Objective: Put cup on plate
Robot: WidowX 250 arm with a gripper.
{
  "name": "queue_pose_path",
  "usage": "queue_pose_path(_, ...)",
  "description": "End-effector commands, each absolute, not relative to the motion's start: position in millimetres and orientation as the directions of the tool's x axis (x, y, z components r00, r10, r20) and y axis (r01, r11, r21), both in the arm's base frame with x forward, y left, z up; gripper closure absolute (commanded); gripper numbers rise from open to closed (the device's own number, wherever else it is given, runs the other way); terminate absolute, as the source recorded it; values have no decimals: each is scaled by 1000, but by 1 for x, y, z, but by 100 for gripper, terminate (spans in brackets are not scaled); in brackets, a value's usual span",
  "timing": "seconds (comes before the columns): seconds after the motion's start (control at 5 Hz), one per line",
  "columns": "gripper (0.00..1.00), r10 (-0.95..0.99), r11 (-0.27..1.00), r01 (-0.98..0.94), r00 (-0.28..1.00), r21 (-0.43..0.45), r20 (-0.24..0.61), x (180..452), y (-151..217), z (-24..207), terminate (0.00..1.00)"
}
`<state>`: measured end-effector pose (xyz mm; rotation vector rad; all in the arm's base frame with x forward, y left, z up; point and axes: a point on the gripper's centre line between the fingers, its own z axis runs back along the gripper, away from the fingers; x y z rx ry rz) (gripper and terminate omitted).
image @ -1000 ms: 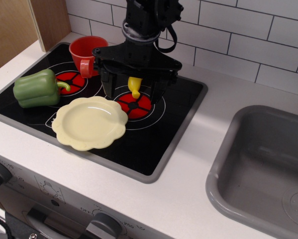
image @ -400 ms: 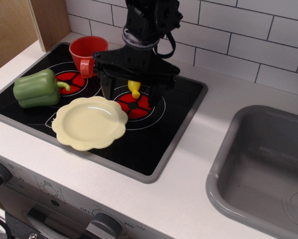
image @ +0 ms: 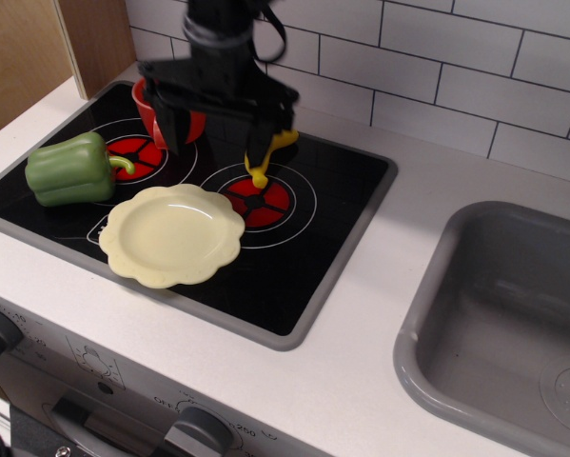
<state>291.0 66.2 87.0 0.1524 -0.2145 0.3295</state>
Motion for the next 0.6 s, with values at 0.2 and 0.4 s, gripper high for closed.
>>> queue_pose_path(0.2,0,295,943,-324,920,74,259,303,110,124,0)
queue_pose_path(0.4,0,299,946,-319,929,64,221,303,123,124,0)
